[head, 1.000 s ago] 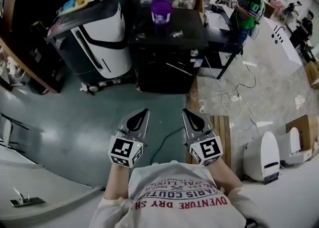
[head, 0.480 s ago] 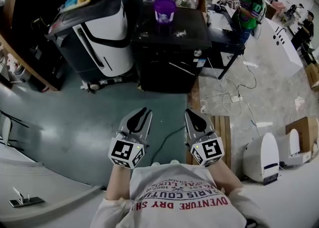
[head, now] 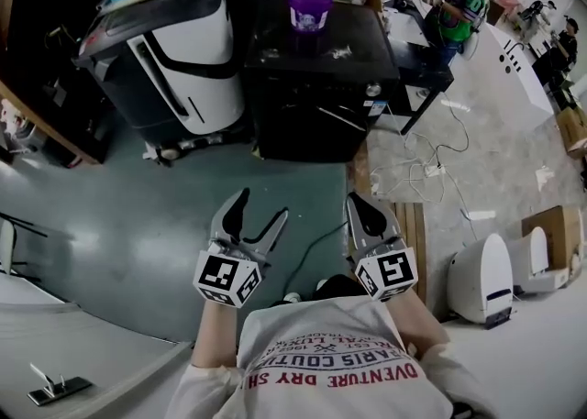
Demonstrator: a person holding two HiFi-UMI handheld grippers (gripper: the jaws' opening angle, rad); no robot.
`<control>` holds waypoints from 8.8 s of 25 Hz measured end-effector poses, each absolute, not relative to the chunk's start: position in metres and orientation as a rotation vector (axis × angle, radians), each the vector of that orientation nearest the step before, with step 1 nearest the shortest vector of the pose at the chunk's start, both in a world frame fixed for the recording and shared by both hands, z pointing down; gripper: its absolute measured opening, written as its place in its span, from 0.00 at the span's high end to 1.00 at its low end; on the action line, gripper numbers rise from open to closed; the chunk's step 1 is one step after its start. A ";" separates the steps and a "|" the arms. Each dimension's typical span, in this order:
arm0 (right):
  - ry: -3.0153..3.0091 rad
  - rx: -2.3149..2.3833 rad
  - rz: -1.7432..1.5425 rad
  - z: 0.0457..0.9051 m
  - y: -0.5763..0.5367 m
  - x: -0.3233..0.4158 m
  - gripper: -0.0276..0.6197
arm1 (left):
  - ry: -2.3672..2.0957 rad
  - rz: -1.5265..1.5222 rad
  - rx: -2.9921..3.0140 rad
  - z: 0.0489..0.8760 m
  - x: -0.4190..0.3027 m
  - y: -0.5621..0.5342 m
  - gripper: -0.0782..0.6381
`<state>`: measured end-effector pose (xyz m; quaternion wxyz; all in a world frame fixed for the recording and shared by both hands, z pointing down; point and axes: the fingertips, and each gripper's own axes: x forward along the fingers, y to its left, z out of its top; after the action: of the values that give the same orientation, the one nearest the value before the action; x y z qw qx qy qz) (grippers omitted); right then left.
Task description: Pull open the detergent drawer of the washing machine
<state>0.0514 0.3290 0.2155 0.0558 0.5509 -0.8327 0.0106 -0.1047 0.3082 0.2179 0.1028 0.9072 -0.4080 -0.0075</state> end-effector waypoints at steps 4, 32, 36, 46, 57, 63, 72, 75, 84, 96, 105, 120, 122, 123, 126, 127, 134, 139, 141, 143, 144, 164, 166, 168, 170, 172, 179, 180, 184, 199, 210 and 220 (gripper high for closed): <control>-2.515 1.668 0.050 0.227 0.310 0.050 0.95 | -1.209 -0.031 2.637 0.231 -0.112 0.291 0.42; -2.662 1.326 0.033 0.272 -0.073 0.091 0.95 | -1.398 0.035 2.433 0.282 -0.054 -0.059 0.45; -2.646 1.296 0.067 0.294 -0.096 0.086 0.95 | -1.305 0.043 2.393 0.315 -0.050 -0.087 0.45; -2.625 1.353 0.064 0.337 -0.148 0.076 0.95 | -0.930 -0.190 2.253 0.388 -0.035 -0.136 0.45; -2.622 1.356 0.154 0.411 -0.153 0.050 0.95 | -0.841 -0.694 1.792 0.488 -0.052 -0.182 0.44; -2.601 1.355 0.144 0.450 -0.155 0.056 0.95 | -0.756 -0.919 1.691 0.514 -0.049 -0.203 0.43; -2.604 1.355 0.128 0.473 -0.162 0.059 0.95 | -0.637 -1.024 1.764 0.508 -0.043 -0.220 0.51; -2.610 1.363 0.127 0.477 -0.164 0.055 0.95 | -0.599 -1.062 1.741 0.508 -0.044 -0.220 0.52; -2.598 1.380 0.201 0.493 -0.157 0.045 0.95 | -0.600 -1.160 1.696 0.506 -0.048 -0.223 0.55; -2.554 1.409 0.155 0.499 -0.148 0.054 0.95 | -0.564 -1.193 1.688 0.510 -0.050 -0.219 0.61; -2.524 1.452 0.158 0.502 -0.151 0.062 0.95 | -0.545 -1.210 1.700 0.509 -0.054 -0.204 0.62; -2.475 1.547 0.109 0.498 -0.130 0.054 0.95 | -0.536 -1.153 1.727 0.510 -0.057 -0.180 0.61; -2.469 1.550 0.098 0.499 -0.125 0.049 0.95 | -0.534 -1.148 1.728 0.511 -0.058 -0.176 0.61; -2.468 1.552 0.095 0.499 -0.121 0.047 0.95 | -0.532 -1.145 1.729 0.511 -0.059 -0.173 0.61; -2.468 1.566 0.109 0.497 -0.111 0.041 0.95 | -0.526 -1.140 1.732 0.510 -0.061 -0.164 0.61; -2.468 1.569 0.113 0.496 -0.107 0.040 0.95 | -0.524 -1.140 1.731 0.511 -0.062 -0.161 0.61; -2.496 1.577 0.123 0.486 -0.071 0.035 0.95 | -0.528 -1.143 1.724 0.512 -0.068 -0.140 0.61; -2.483 1.586 0.147 0.480 -0.033 0.039 0.95 | -0.527 -1.149 1.715 0.511 -0.069 -0.126 0.61; -2.471 1.589 0.159 0.481 -0.027 0.045 0.95 | -0.533 -1.145 1.715 0.511 -0.069 -0.124 0.60; -2.464 1.592 0.147 0.480 -0.029 0.052 0.95 | -0.538 -1.145 1.718 0.511 -0.067 -0.127 0.60; -2.463 1.594 0.134 0.479 -0.030 0.054 0.95 | -0.541 -1.147 1.718 0.511 -0.067 -0.128 0.60; -2.432 1.626 0.057 0.472 0.007 0.031 0.95 | -0.604 -1.115 1.658 0.522 -0.096 -0.070 0.82; -2.438 1.621 0.054 0.472 0.007 0.030 0.95 | -0.586 -1.149 1.689 0.511 -0.101 -0.069 0.86; -2.437 1.622 0.059 0.472 0.006 0.032 0.95 | -0.589 -1.132 1.717 0.505 -0.100 -0.071 0.86; -2.437 1.634 0.067 0.469 0.006 0.033 0.95 | -0.596 -1.117 1.714 0.502 -0.101 -0.067 0.88; -2.439 1.640 0.066 0.463 0.007 0.033 0.95 | -0.609 -1.112 1.704 0.497 -0.105 -0.058 0.88; -2.471 1.650 0.031 0.419 0.020 0.033 0.95 | -0.678 -0.993 1.778 0.460 -0.112 -0.020 0.89; -2.474 1.653 0.026 0.412 0.022 0.034 0.95 | -0.696 -0.969 1.795 0.453 -0.113 -0.014 0.89; -2.472 1.652 0.002 0.386 0.033 0.036 0.95 | -0.810 -0.804 1.921 0.427 -0.115 0.004 0.89; -2.564 1.641 -0.076 0.285 0.087 0.036 0.95 | -1.094 -0.264 2.458 0.292 -0.101 0.057 0.89; -2.615 1.580 -0.169 0.226 0.134 0.037 0.96 | -1.261 -0.043 2.726 0.235 -0.080 0.117 0.89; -2.640 1.558 -0.162 0.211 0.152 0.053 0.96 | -1.192 0.093 2.827 0.230 -0.059 0.138 0.89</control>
<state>0.0526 0.1515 0.2108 0.0359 0.5070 -0.8595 -0.0528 -0.0592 0.1383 0.2302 0.0360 0.9204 -0.3880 0.0304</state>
